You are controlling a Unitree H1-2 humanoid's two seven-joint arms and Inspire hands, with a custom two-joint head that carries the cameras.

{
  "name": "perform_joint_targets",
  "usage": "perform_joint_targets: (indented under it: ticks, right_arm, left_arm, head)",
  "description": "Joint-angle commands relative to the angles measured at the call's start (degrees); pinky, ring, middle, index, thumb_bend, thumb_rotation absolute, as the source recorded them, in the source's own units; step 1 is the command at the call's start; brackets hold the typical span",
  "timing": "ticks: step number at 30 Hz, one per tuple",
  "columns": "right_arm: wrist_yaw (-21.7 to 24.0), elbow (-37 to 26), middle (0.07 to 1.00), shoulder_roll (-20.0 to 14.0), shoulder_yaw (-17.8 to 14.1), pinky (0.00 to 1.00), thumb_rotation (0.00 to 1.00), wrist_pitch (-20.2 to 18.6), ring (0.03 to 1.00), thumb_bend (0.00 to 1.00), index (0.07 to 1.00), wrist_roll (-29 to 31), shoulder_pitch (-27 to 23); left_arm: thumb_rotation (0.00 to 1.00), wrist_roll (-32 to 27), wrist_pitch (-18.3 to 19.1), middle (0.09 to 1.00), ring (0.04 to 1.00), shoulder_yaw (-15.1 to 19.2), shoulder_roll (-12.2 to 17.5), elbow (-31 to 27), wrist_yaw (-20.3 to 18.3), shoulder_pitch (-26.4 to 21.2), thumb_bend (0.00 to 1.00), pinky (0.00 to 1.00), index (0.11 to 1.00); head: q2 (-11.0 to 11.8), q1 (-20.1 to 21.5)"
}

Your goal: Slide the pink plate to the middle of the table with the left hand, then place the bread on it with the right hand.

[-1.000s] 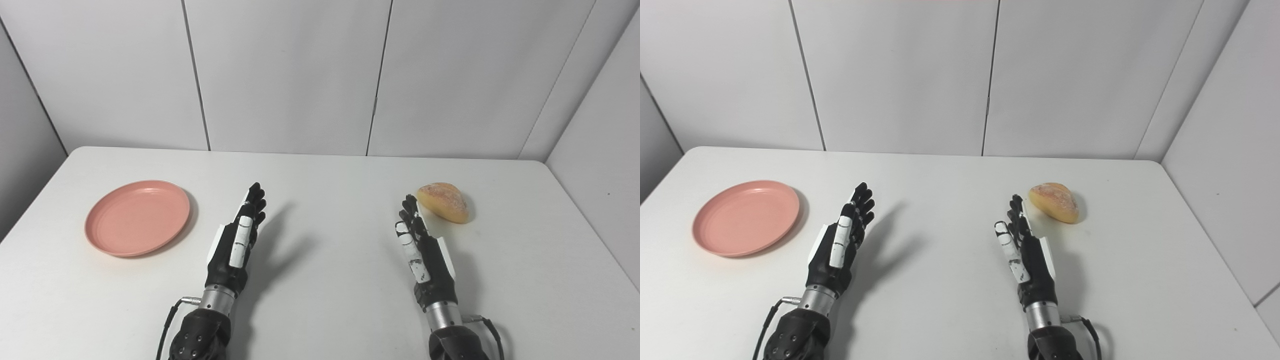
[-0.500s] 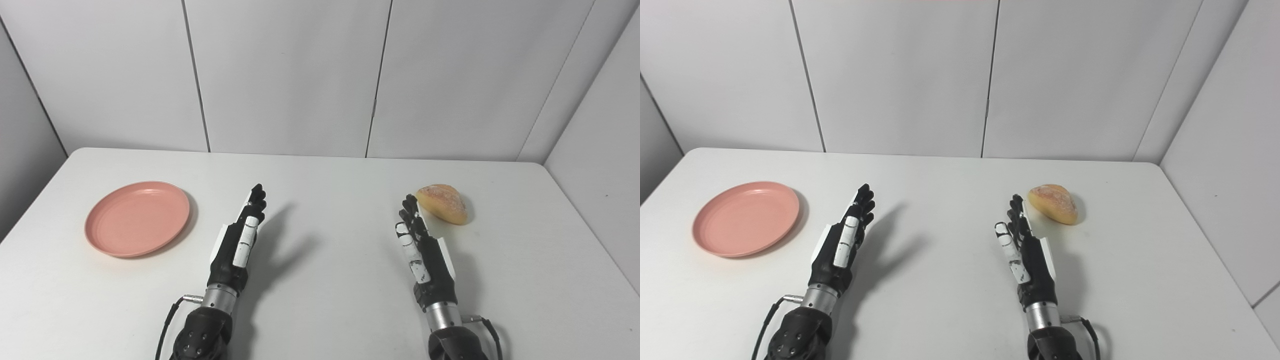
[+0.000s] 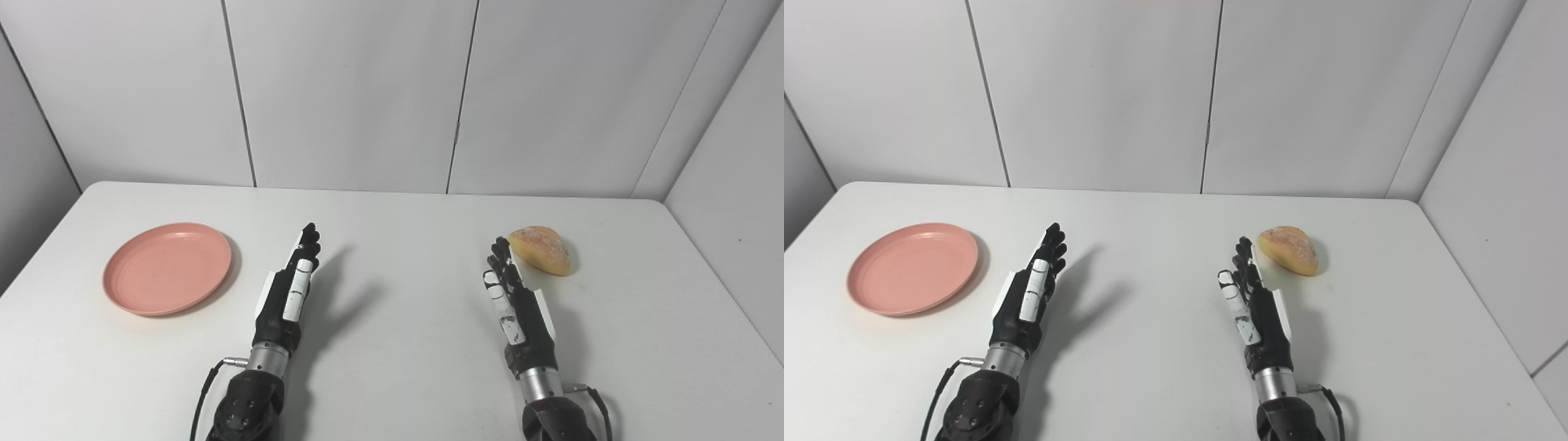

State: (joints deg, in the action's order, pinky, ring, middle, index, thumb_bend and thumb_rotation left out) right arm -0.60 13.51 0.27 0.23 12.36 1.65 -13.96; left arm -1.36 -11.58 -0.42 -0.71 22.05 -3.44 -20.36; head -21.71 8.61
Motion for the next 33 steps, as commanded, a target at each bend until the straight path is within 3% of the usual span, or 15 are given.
perform_joint_targets:
  ticks: [1, 9, 18, 22, 27, 33]
  right_arm:
    - [0.8, 1.0, 1.000, -0.3, 0.0, 1.00, 0.84, 2.7, 1.000, 0.59, 1.000, 0.2, -0.4]
    - [2.0, 1.0, 1.000, -0.1, -0.3, 1.00, 0.81, 2.8, 1.000, 0.62, 1.000, 1.8, -0.2]
    - [4.1, -0.7, 1.000, -2.2, -1.0, 1.00, 0.82, 1.9, 1.000, 0.57, 1.000, 4.0, 1.1]
    - [5.5, -0.3, 1.000, -3.6, -1.5, 1.00, 0.84, 2.4, 1.000, 0.55, 1.000, 5.2, 1.2]
    - [7.4, 0.2, 1.000, -5.0, -2.4, 1.00, 0.85, 2.3, 1.000, 0.53, 1.000, 7.4, 1.2]
    - [10.3, 1.5, 1.000, -5.9, -3.3, 1.00, 0.84, 1.6, 1.000, 0.53, 1.000, 11.1, 0.5]
  left_arm:
    - [1.00, -1.3, -2.6, 1.000, 1.000, 0.4, -0.3, 3.8, -0.2, 2.7, 0.61, 1.00, 1.000]
    - [1.00, -1.6, -2.5, 1.000, 1.000, 0.3, -0.2, 3.4, -0.7, 3.0, 0.62, 1.00, 1.000]
    - [1.00, 1.8, -6.5, 1.000, 1.000, -0.4, -3.1, 1.3, 4.1, 3.6, 0.59, 1.00, 1.000]
    - [1.00, 3.0, -4.7, 1.000, 1.000, -0.9, -3.2, 0.0, 4.8, 2.3, 0.60, 1.00, 1.000]
    - [1.00, 5.0, -1.4, 1.000, 1.000, -1.2, -2.4, -2.1, 5.9, 0.6, 0.68, 1.00, 1.000]
    - [1.00, 4.1, -5.0, 0.981, 0.988, 1.6, -2.2, -2.4, 8.6, -1.9, 0.61, 1.00, 0.975]
  head:
    - [0.1, 0.2]
    - [-0.2, -1.5]
    - [0.9, -11.7]
    - [2.4, -17.9]
    - [3.2, -21.8]
    - [3.6, -25.5]
